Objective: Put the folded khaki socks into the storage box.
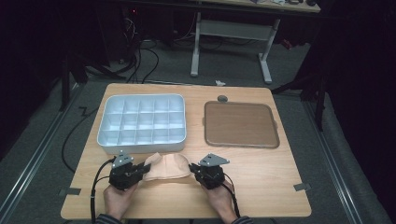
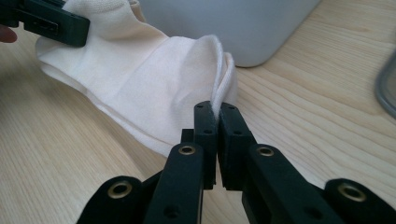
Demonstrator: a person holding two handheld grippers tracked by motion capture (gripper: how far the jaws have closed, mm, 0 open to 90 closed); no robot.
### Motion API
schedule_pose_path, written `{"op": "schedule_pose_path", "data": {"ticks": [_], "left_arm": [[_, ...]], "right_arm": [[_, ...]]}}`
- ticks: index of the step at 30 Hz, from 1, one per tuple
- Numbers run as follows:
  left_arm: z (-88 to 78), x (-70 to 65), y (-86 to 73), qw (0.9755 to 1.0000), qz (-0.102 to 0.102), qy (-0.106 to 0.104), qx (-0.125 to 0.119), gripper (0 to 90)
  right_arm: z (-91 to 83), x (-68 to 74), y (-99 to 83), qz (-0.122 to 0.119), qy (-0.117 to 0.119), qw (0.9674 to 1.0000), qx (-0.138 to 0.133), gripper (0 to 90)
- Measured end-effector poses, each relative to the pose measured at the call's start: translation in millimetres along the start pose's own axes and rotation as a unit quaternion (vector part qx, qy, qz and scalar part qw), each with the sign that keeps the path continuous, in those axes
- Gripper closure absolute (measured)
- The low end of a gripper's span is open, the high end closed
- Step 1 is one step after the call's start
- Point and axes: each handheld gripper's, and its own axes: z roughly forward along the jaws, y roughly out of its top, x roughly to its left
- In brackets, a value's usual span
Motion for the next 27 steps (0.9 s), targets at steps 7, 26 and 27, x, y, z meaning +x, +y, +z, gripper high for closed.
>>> {"op": "schedule_pose_path", "data": {"ticks": [7,26,27], "left_arm": [[13.4,-18.7,8.1,0.9995,0.029,-0.009,-0.001,78.2],[59.9,-45.1,17.3,0.9978,0.051,-0.036,0.023,77.1],[61.1,-45.6,17.3,0.9977,0.052,-0.035,0.025,76.9]], "right_arm": [[-17.3,-13.2,-10.5,0.013,-0.019,0.9997,-0.003,87.3],[-41.1,-45.2,-36.3,0.053,-0.067,0.9963,0.002,87.2],[-41.2,-46.5,-37.3,0.053,-0.068,0.9962,0.003,87.2]]}}
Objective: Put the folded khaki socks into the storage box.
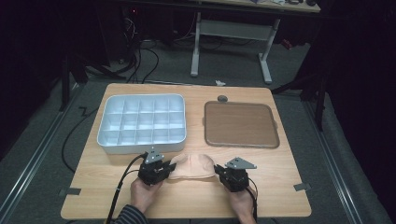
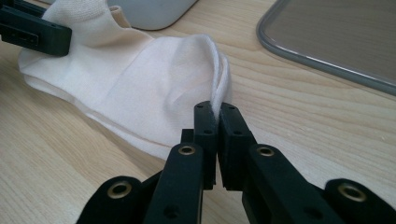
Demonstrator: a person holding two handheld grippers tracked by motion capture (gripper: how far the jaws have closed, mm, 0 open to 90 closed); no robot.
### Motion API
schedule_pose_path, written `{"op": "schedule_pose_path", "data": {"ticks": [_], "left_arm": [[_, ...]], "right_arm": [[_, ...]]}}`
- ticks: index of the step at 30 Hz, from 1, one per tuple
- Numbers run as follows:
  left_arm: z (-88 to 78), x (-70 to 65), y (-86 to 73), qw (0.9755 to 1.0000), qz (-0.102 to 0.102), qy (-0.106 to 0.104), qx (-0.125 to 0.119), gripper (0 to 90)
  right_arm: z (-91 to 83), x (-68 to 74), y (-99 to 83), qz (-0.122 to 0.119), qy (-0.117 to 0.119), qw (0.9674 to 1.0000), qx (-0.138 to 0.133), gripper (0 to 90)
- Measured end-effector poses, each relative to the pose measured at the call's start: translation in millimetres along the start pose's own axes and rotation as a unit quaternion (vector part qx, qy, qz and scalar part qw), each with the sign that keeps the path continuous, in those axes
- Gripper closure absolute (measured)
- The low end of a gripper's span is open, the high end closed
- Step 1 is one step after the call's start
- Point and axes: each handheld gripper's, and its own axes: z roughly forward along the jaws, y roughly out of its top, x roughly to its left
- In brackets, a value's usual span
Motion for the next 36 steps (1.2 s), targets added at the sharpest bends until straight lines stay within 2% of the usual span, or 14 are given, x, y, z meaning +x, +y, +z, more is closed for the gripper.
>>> {"op": "schedule_pose_path", "data": {"ticks": [7,14,19,23,26,28,33,36], "left_arm": [[6.2,-1.0,-2.0,0.9997,0.011,0.017,0.016,74.0],[7.6,1.3,-4.6,0.9992,0.004,0.035,0.021,68.4],[7.9,2.6,-6.9,0.9979,0.002,0.058,0.028,55.4],[6.7,4.2,-8.3,0.9965,0.004,0.078,0.03,48.5],[6.8,6.4,-9.6,0.9959,0.001,0.084,0.032,45.0],[6.6,7.8,-9.7,0.9953,0.002,0.091,0.034,43.3],[6.5,8.1,-10.4,0.9949,0.007,0.095,0.034,42.2],[6.4,8.5,-11.7,0.9951,0.002,0.095,0.027,42.9]], "right_arm": [[5.6,-3.5,-5.5,0.004,-0.006,0.9999,0.015,87.1],[10.4,-4.7,-8.8,0.002,-0.006,0.9997,0.023,86.7],[12.8,-4.9,-9.0,0.003,-0.006,0.9996,0.029,82.6],[13.7,-5.4,-9.1,0.002,-0.009,0.9995,0.03,78.6],[14.0,-6.2,-9.0,0.001,-0.014,0.9994,0.031,74.8],[14.0,-6.0,-9.3,0.005,-0.016,0.9994,0.032,73.4],[15.3,-4.4,-8.5,-0.005,-0.026,0.9992,0.032,70.9],[16.0,-3.8,-8.6,-0.009,-0.029,0.9991,0.03,69.7]]}}
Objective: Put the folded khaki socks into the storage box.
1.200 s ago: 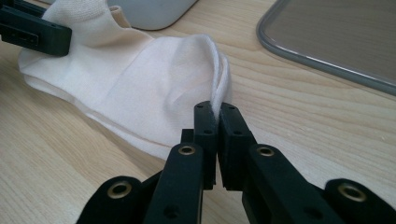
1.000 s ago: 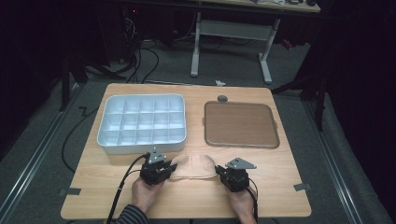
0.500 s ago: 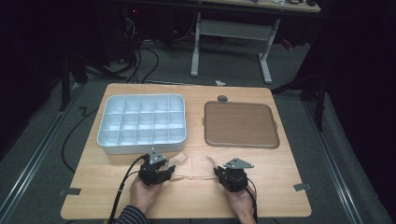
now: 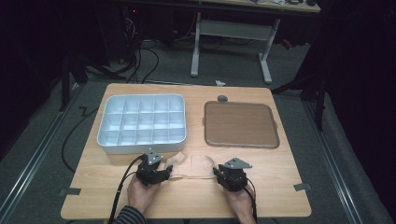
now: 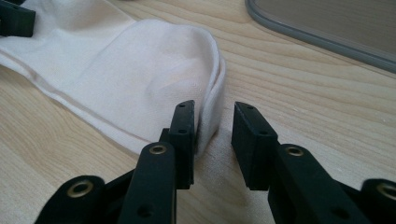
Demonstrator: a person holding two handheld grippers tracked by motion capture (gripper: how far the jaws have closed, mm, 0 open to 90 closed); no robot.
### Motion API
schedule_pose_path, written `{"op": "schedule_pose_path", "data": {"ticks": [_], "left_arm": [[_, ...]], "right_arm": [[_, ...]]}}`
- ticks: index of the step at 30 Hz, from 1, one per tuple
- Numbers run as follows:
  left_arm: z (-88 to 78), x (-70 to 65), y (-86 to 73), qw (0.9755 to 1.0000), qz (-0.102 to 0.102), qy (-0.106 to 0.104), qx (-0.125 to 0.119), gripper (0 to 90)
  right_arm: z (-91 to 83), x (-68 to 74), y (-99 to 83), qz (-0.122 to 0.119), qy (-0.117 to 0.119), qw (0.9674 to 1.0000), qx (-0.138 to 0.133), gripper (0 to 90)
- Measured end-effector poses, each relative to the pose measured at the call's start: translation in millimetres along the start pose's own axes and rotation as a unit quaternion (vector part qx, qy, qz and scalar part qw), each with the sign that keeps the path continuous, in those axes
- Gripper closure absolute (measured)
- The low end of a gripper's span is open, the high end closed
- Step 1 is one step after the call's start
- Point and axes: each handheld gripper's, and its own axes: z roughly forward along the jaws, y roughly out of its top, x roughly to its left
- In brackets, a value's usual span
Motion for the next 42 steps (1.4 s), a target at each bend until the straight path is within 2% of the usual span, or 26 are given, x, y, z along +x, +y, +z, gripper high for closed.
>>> {"op": "schedule_pose_path", "data": {"ticks": [6,12,15,18,20,23,27,33,42], "left_arm": [[-1.4,2.8,-0.3,0.9999,-0.011,-0.008,0.0,42.7],[-5.8,8.5,1.1,0.9993,-0.03,-0.02,0.002,42.2],[-10.1,11.9,3.2,0.9988,-0.042,-0.027,-0.005,42.5],[-11.8,15.7,5.8,0.9976,-0.056,-0.037,-0.018,44.1],[-10.6,17.4,7.4,0.9969,-0.063,-0.044,-0.016,45.0],[-8.9,16.0,10.3,0.9973,-0.054,-0.049,-0.011,46.8],[-6.7,13.3,14.2,0.997,-0.049,-0.059,-0.01,49.4],[-2.1,13.8,14.5,0.9956,-0.059,-0.072,-0.007,52.7],[6.1,11.7,11.0,0.9951,-0.06,-0.078,0.012,55.9]], "right_arm": [[-2.6,-2.9,2.0,0.008,-0.001,1.0,-0.002,65.0],[-18.3,-4.8,9.3,0.02,0.002,0.999,-0.04,61.4],[-25.7,-1.1,16.8,0.021,0.014,0.9981,-0.056,65.3],[-27.0,9.3,22.6,0.001,0.03,0.9973,-0.068,71.4],[-23.3,16.3,25.4,0.0,0.046,0.9967,-0.067,74.2],[-9.4,30.6,29.2,-0.009,0.071,0.9961,-0.053,78.6],[8.0,49.7,33.3,-0.029,0.09,0.9949,-0.037,82.9],[27.2,66.1,34.8,-0.043,0.096,0.9944,-0.014,86.8],[37.2,69.7,30.4,-0.048,0.093,0.9945,0.005,88.1]]}}
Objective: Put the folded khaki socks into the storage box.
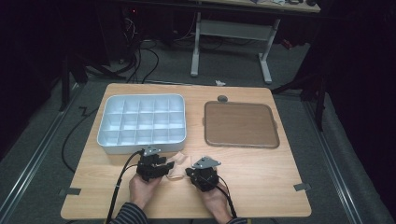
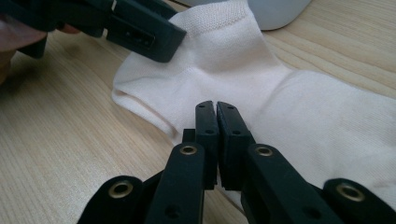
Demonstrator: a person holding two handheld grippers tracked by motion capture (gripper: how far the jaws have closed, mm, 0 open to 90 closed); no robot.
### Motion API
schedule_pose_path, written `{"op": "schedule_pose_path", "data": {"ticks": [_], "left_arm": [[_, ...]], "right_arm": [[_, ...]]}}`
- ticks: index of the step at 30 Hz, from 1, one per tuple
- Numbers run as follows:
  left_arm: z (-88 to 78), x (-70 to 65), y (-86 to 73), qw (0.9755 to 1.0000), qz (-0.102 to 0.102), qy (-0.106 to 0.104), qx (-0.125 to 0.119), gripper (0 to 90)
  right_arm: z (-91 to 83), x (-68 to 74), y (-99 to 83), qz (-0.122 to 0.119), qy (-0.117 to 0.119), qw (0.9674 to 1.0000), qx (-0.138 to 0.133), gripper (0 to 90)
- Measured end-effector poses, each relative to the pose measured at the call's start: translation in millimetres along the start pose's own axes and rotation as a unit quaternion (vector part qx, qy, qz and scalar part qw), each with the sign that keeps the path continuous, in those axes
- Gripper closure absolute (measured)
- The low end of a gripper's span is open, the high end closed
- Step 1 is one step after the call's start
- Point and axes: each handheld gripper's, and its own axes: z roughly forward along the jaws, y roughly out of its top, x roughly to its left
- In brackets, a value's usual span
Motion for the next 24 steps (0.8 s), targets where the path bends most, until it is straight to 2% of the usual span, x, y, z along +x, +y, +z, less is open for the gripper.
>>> {"op": "schedule_pose_path", "data": {"ticks": [5,9,11,13,15,24], "left_arm": [[2.1,-2.4,-1.6,0.9999,0.013,-0.007,-0.004,65.1],[2.5,-2.2,-1.6,0.9998,0.016,-0.015,0.002,76.1],[1.0,-1.8,-2.5,0.9997,0.02,-0.016,-0.002,77.8],[-3.0,-2.3,-3.6,0.9991,0.024,-0.022,-0.027,78.6],[-4.7,-1.4,-1.9,0.9989,0.018,-0.031,-0.029,78.8],[-15.0,-3.8,2.8,0.9977,0.021,-0.054,-0.036,78.6]], "right_arm": [[0.4,1.1,0.1,-0.012,-0.005,0.9999,0.002,88.3],[0.6,0.5,0.1,-0.006,-0.003,1.0,0.002,88.6],[0.7,1.1,-0.2,-0.011,-0.005,0.9999,0.001,88.6],[0.7,1.0,-0.3,-0.014,-0.005,0.9999,0.001,88.7],[0.5,1.1,-0.6,-0.012,-0.005,0.9999,0.001,88.9],[0.8,1.2,-0.8,-0.012,-0.007,0.9999,0.0,90.0]]}}
